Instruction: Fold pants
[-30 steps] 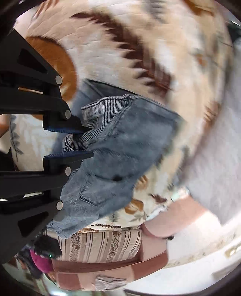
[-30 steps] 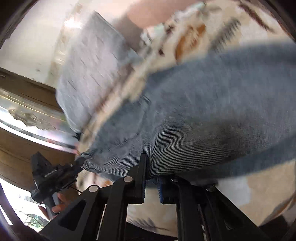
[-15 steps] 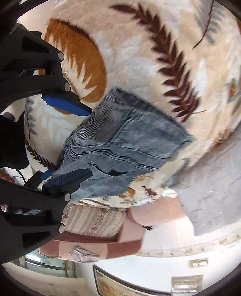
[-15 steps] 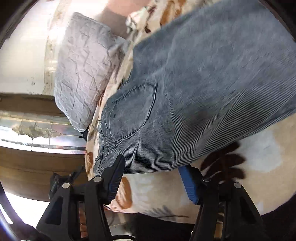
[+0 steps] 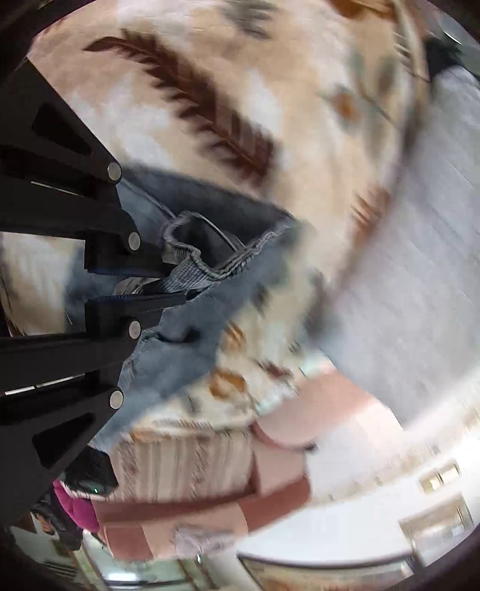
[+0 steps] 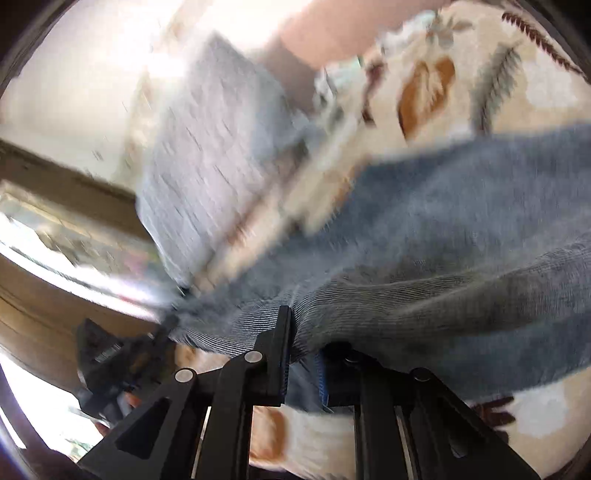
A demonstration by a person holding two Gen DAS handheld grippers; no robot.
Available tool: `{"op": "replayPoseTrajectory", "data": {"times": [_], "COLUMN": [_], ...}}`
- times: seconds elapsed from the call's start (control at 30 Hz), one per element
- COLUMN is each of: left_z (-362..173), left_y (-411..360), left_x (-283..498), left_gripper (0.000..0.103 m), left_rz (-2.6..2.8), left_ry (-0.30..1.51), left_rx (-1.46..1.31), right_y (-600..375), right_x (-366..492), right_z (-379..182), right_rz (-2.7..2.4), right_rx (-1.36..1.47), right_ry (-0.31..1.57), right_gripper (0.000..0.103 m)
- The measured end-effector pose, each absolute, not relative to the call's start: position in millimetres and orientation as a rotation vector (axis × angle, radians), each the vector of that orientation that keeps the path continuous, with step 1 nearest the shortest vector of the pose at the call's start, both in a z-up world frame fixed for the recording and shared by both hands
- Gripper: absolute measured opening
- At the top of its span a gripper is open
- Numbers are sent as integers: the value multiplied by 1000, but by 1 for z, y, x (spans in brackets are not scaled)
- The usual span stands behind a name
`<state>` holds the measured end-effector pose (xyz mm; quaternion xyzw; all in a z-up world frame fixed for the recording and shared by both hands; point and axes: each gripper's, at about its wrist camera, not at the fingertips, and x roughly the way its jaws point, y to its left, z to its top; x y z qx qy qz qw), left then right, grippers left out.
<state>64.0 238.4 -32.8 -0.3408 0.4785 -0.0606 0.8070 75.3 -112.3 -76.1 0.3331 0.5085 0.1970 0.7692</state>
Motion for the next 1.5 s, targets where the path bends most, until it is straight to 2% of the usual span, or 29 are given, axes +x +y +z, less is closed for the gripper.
{"op": "replayPoseTrajectory", "data": {"times": [0.13,0.27,0.33,0.37,0.4,0.5,0.53,0.73,1.0,1.03,1.07,1.1,1.13,1.23,1.33,1.4,1.5], "left_z": [-86,-91,-78,-73,-66,-54,-54,-76,-85,-85,-86,-86,-86,-84,-71,-63,-67], "left_y": [252,254,251,249,246,228,221,156,117,116,113,114,115,123,126,124,120], "left_x": [43,32,24,19,12,-4,-6,11,48,51,53,54,55,53,52,48,44], "left_gripper": [5,8,9,9,18,52,55,55,55,52,48,37,26,19,18,18,18], "left_rz": [-91,-75,-89,-102,-124,-167,-176,-233,-111,-91,-74,-56,-37,-29,-45,-63,-64], "left_ry": [1111,1131,1113,1105,1095,1082,1083,1209,1274,1278,1283,1286,1289,1285,1236,1204,1211], "left_rx": [-864,-892,-890,-887,-885,-895,-900,-900,-854,-850,-844,-836,-825,-885,-891,-861,-810], "right_y": [-112,-117,-129,-139,-160,-247,-283,-452,-465,-462,-460,-458,-458,-455,-453,-453,-459], "right_x": [56,53,49,44,35,8,1,-43,-15,-9,-2,5,13,42,50,46,33], "right_z": [-118,-110,-92,-83,-71,-42,-35,-41,-73,-70,-69,-66,-57,-7,67,73,25], "right_rz": [400,412,412,413,403,248,175,-240,-217,-192,-173,-175,-159,-75,39,50,-23], "right_rx": [739,720,690,682,676,680,695,833,831,793,753,698,652,576,477,454,396], "right_ry": [1204,1209,1207,1194,1163,1049,1004,884,966,974,992,1006,995,900,653,628,769], "right_gripper": [11,13,20,28,33,38,38,43,46,45,30,8,8,8,8,8,8]}}
